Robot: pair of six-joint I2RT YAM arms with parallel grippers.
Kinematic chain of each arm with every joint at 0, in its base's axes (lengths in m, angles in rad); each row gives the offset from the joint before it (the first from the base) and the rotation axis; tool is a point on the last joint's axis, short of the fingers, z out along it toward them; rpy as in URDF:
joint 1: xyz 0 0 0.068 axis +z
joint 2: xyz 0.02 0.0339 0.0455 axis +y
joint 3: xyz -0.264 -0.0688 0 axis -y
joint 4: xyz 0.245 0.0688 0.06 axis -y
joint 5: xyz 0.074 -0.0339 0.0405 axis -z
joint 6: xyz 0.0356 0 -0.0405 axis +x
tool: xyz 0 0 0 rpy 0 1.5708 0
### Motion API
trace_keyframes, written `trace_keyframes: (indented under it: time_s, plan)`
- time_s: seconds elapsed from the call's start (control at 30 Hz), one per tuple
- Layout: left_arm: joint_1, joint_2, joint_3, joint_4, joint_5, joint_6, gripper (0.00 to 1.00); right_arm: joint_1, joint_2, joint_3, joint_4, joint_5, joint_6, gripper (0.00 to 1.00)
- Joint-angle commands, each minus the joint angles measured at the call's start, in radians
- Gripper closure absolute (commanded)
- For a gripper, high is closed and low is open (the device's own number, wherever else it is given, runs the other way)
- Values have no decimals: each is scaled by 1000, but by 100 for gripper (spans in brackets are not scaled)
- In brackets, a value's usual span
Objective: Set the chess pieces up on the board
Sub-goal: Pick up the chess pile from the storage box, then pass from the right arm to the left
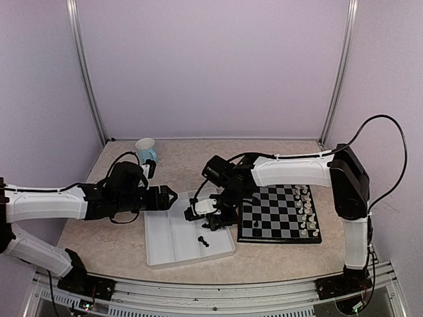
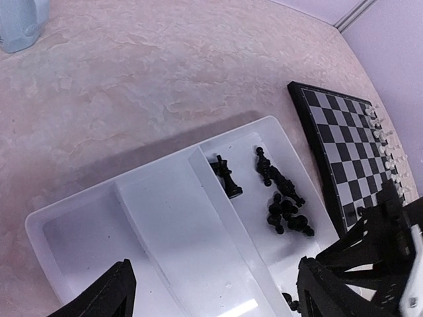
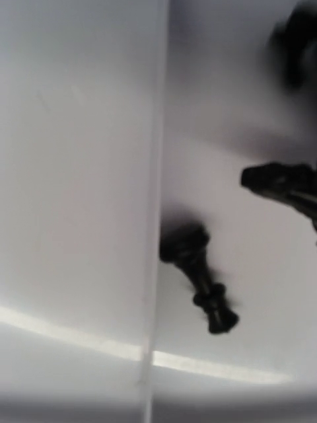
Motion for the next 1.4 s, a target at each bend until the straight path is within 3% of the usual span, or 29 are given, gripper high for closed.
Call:
trace_keyframes:
  time_s: [0.0, 0.33, 0.77, 1.17, 1.3, 1.37]
  plan:
    - [-11, 34, 20, 95, 75, -22, 16, -43, -162, -32, 79, -135, 80, 91]
    - [-55, 97, 43, 347, 395, -80, 26, -108, -235, -59, 158, -253, 171, 91]
    - [-77, 194, 73, 418, 435, -131, 40, -108, -242, -67, 156, -292, 168, 91]
    - [-76, 227, 78, 458, 462, -131, 70, -108, -228, -67, 145, -292, 156, 90]
    - [-76, 221, 75, 455, 457, -125, 88, -108, -220, -71, 147, -287, 163, 87]
    - [-75, 214, 70, 451, 451, -121, 98, -108, -217, -78, 155, -280, 175, 78]
